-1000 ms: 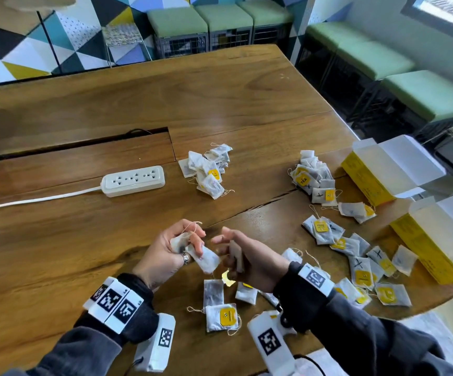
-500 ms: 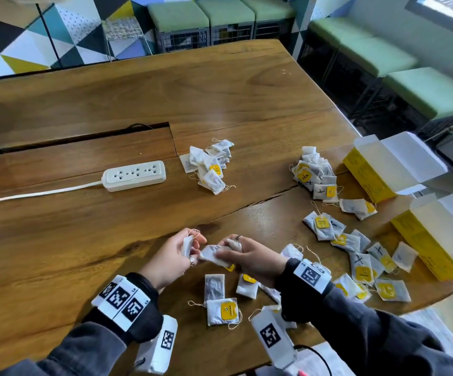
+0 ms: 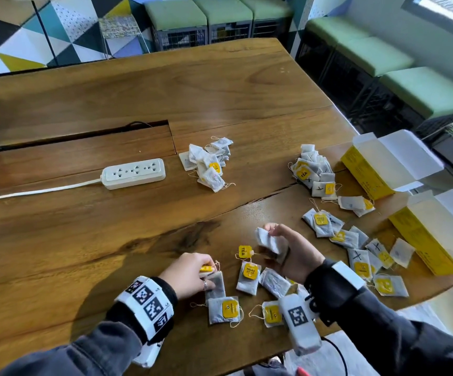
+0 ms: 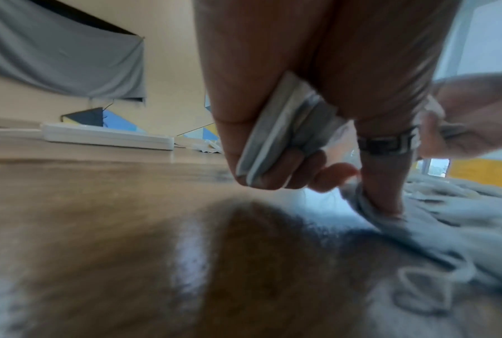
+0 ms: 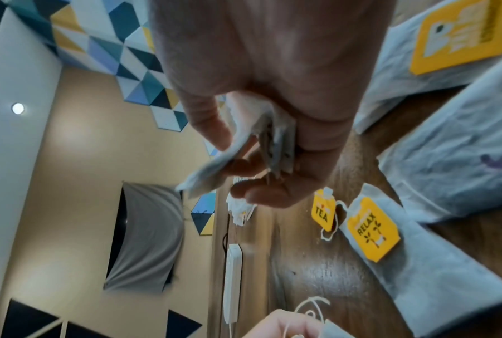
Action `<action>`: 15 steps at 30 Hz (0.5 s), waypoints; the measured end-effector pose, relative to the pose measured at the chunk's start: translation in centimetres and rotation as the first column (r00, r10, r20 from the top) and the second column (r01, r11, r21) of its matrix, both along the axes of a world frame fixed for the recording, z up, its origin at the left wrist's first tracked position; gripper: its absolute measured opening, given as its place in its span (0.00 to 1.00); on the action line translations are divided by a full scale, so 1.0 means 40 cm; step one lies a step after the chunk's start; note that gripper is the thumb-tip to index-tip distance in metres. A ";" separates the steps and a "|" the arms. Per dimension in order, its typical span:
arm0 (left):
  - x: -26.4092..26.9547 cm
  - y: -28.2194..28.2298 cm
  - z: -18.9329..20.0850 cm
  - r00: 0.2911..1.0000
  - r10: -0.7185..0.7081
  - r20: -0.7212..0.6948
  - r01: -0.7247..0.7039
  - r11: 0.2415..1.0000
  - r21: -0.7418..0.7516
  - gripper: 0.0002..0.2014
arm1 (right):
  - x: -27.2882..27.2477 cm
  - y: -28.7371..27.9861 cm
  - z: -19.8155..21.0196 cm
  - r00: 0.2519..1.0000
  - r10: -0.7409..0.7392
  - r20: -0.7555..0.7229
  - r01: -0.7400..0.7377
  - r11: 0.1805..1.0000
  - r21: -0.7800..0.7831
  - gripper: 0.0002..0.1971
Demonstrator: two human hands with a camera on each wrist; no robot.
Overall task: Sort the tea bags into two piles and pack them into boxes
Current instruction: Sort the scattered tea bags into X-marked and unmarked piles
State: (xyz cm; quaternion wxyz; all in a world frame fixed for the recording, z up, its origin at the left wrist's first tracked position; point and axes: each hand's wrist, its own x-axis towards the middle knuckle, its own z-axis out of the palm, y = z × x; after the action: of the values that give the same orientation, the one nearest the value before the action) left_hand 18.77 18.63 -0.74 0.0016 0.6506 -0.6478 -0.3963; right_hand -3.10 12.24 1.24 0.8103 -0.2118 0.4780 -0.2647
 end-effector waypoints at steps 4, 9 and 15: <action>0.029 -0.014 0.018 0.948 0.237 -0.214 -0.238 0.971 0.021 0.08 | 0.003 0.007 0.000 0.999 -0.001 -0.049 0.001 1.000 -0.004 0.12; 0.014 -0.032 0.046 0.827 0.429 -0.364 -0.429 0.899 0.085 0.07 | 0.094 0.022 0.027 0.982 0.119 -0.148 -0.157 0.947 -0.281 0.13; -0.021 -0.027 0.046 0.638 0.588 -0.496 -0.475 0.808 0.347 0.08 | 0.187 0.004 0.008 0.809 0.115 -0.577 -0.481 0.694 -0.536 0.09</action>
State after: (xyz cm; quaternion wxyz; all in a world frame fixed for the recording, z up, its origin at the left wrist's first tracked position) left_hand 17.95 17.57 1.10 0.2567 0.6561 -0.3540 -0.6151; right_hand 4.39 12.42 1.56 0.5617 -0.6220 0.5030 -0.2109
